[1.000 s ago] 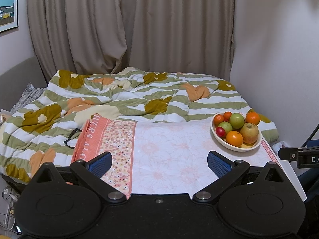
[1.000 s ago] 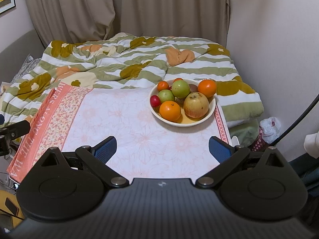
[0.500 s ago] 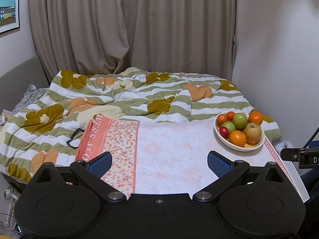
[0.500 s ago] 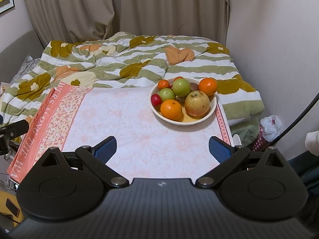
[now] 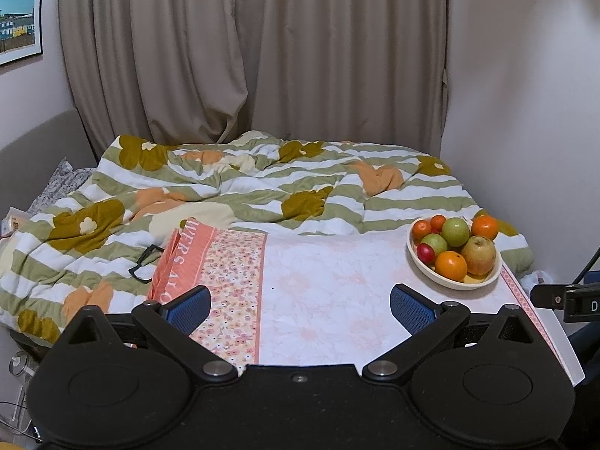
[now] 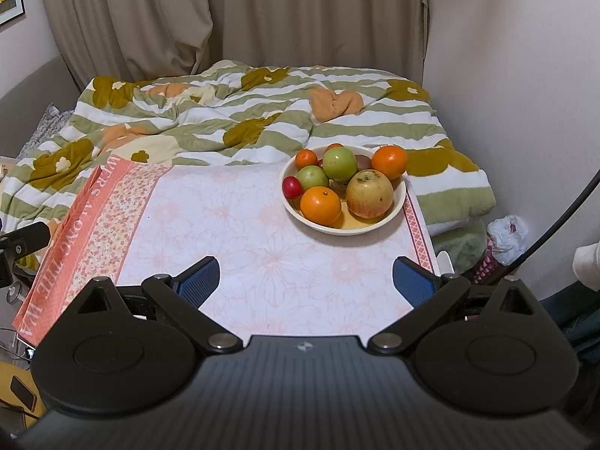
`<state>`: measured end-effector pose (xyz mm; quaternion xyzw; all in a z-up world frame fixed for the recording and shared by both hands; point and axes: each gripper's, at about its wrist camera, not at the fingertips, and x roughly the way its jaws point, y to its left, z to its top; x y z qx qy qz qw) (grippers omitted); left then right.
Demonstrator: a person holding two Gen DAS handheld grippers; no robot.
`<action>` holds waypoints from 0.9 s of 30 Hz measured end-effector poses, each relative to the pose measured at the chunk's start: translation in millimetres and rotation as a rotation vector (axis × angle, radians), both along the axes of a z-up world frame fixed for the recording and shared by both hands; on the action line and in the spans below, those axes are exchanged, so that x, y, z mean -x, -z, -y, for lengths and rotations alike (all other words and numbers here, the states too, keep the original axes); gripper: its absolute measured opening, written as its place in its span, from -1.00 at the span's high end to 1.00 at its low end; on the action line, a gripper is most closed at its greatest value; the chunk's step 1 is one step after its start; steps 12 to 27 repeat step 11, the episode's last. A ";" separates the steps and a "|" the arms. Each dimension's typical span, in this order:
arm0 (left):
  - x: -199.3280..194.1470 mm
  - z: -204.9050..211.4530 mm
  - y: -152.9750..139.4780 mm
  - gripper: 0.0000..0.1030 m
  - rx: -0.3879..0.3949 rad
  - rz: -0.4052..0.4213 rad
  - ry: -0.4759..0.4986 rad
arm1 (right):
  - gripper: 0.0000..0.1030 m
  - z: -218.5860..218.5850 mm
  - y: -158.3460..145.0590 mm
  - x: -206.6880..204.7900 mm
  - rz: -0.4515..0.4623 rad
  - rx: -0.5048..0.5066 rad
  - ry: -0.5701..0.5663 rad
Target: Organize fruits
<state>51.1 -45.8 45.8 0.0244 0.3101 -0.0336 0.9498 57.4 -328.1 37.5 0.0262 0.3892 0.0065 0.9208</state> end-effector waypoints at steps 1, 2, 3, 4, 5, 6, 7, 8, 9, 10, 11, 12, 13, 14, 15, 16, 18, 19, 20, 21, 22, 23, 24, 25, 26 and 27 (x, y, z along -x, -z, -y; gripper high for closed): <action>0.2 0.3 0.0 -1.00 -0.004 -0.001 -0.002 | -1.00 0.0 -0.3 0.0 0.000 -0.001 0.000; 0.5 1.8 -0.2 -1.00 -0.010 0.001 0.000 | -1.00 0.0 -0.4 -0.2 -0.001 -0.002 0.000; 1.0 1.8 -0.1 -1.00 -0.014 0.004 0.001 | -1.00 0.1 0.3 0.2 -0.002 -0.004 0.002; 1.6 1.7 0.0 -1.00 -0.020 0.008 0.002 | -1.00 0.1 -0.1 0.2 -0.001 -0.003 0.002; 1.8 2.0 -0.1 -1.00 -0.024 0.011 0.004 | -1.00 0.1 -0.5 -0.2 0.000 0.000 0.000; 2.1 1.9 0.0 -1.00 -0.028 0.013 0.007 | -1.00 0.2 -0.4 -0.1 0.000 0.000 0.001; 2.4 2.5 0.4 -1.00 -0.031 0.014 0.008 | -1.00 0.4 -0.5 -0.2 0.001 0.000 0.001; 3.0 2.1 0.7 -1.00 -0.031 0.016 0.009 | -1.00 0.4 -0.1 0.2 0.002 0.001 0.002; 3.7 1.0 0.9 -1.00 -0.029 0.019 0.010 | -1.00 -0.7 0.5 0.7 0.003 0.002 0.003; 4.4 -0.3 1.0 -1.00 -0.026 0.021 0.011 | -1.00 -1.9 1.1 0.7 0.004 0.003 0.006; 4.2 -0.7 1.0 -1.00 -0.024 0.025 0.010 | -1.00 -2.7 1.9 1.0 0.004 0.005 0.008; 4.2 -0.7 1.0 -1.00 -0.024 0.025 0.010 | -1.00 -2.7 1.9 1.0 0.004 0.005 0.008; 4.2 -0.7 1.0 -1.00 -0.024 0.025 0.010 | -1.00 -2.7 1.9 1.0 0.004 0.005 0.008; 4.2 -0.7 1.0 -1.00 -0.024 0.025 0.010 | -1.00 -2.7 1.9 1.0 0.004 0.005 0.008; 4.2 -0.7 1.0 -1.00 -0.024 0.025 0.010 | -1.00 -2.7 1.9 1.0 0.004 0.005 0.008; 4.2 -0.7 1.0 -1.00 -0.024 0.025 0.010 | -1.00 -2.7 1.9 1.0 0.004 0.005 0.008; 4.2 -0.7 1.0 -1.00 -0.024 0.025 0.010 | -1.00 -2.7 1.9 1.0 0.004 0.005 0.008; 4.2 -0.7 1.0 -1.00 -0.024 0.025 0.010 | -1.00 -2.7 1.9 1.0 0.004 0.005 0.008; 4.2 -0.7 1.0 -1.00 -0.024 0.025 0.010 | -1.00 -2.7 1.9 1.0 0.004 0.005 0.008; 4.2 -0.7 1.0 -1.00 -0.024 0.025 0.010 | -1.00 -2.7 1.9 1.0 0.004 0.005 0.008; 4.2 -0.7 1.0 -1.00 -0.024 0.025 0.010 | -1.00 -2.7 1.9 1.0 0.004 0.005 0.008; 4.2 -0.7 1.0 -1.00 -0.024 0.025 0.010 | -1.00 -2.7 1.9 1.0 0.004 0.005 0.008; 4.2 -0.7 1.0 -1.00 -0.024 0.025 0.010 | -1.00 -2.7 1.9 1.0 0.004 0.005 0.008; 4.2 -0.7 1.0 -1.00 -0.024 0.025 0.010 | -1.00 -2.7 1.9 1.0 0.004 0.005 0.008; 4.2 -0.7 1.0 -1.00 -0.024 0.025 0.010 | -1.00 -2.7 1.9 1.0 0.004 0.005 0.008; 4.2 -0.7 1.0 -1.00 -0.024 0.025 0.010 | -1.00 -2.7 1.9 1.0 0.004 0.005 0.008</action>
